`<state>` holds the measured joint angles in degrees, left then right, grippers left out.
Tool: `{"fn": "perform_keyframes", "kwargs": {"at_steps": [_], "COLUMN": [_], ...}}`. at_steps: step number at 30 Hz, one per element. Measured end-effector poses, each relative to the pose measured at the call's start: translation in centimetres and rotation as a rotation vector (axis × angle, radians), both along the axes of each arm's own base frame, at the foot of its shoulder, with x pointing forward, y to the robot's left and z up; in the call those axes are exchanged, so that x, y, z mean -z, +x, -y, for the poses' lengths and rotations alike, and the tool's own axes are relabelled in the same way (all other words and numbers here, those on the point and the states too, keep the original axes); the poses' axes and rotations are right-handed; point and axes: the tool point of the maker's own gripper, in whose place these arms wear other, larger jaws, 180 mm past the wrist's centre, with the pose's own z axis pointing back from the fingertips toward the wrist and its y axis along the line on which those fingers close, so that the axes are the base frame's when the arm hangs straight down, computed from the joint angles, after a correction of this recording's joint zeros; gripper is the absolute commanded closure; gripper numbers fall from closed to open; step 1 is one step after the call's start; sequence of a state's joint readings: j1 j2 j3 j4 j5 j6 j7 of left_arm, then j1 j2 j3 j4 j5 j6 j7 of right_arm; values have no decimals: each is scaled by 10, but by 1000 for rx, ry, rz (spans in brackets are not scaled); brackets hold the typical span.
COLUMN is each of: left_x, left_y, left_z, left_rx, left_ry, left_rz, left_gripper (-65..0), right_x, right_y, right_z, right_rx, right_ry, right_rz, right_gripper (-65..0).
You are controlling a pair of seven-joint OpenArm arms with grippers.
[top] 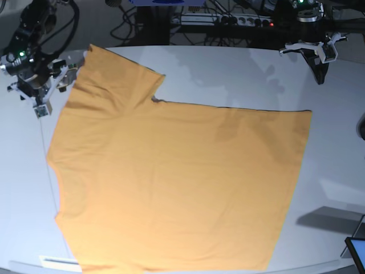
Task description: Fold the T-shirt properly
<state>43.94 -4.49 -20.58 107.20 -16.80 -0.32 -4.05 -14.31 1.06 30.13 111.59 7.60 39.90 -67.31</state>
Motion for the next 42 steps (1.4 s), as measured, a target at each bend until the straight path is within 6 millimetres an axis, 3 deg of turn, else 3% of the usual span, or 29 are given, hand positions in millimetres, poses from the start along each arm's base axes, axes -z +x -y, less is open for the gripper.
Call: {"fn": "perform_keyframes", "kwargs": {"at_steps": [8, 15, 19, 25, 30, 35, 38, 42], "left_x": [13, 21, 19, 18, 18, 16, 15, 16], "left_y": [-2, -6, -2, -1, -1, 5, 7, 6], "left_z": [-5, -7, -7, -7, -7, -6, -6, -6], "left_rx": [-18, -28, -28, -27, -25, -27, -22, -23], "left_ry": [-11, -18, -19, -19, -18, -21, -20, -21], "left_rz": [-22, -42, -30, -26, -24, -10, -4, -7], "left_gripper": [-12, -12, -12, -12, -12, -12, -12, -12], "right_x": [-4, -2, -4, -26, -33, -39, -37, -41], "right_y": [7, 9, 10, 24, 30, 34, 33, 38], "right_z": [2, -13, -8, 9, -2, -41, -62, -64], "right_rx": [11, 0, -6, -73, -4, -40, -41, 40], "right_ry": [-8, 47, 34, -18, 23, -89, -74, 11], "right_rz": [-23, -9, 2, 179, 363, 576, 614, 636], "right_gripper": [-353, -353, -353, -353, -353, -354, -357, -357]}}
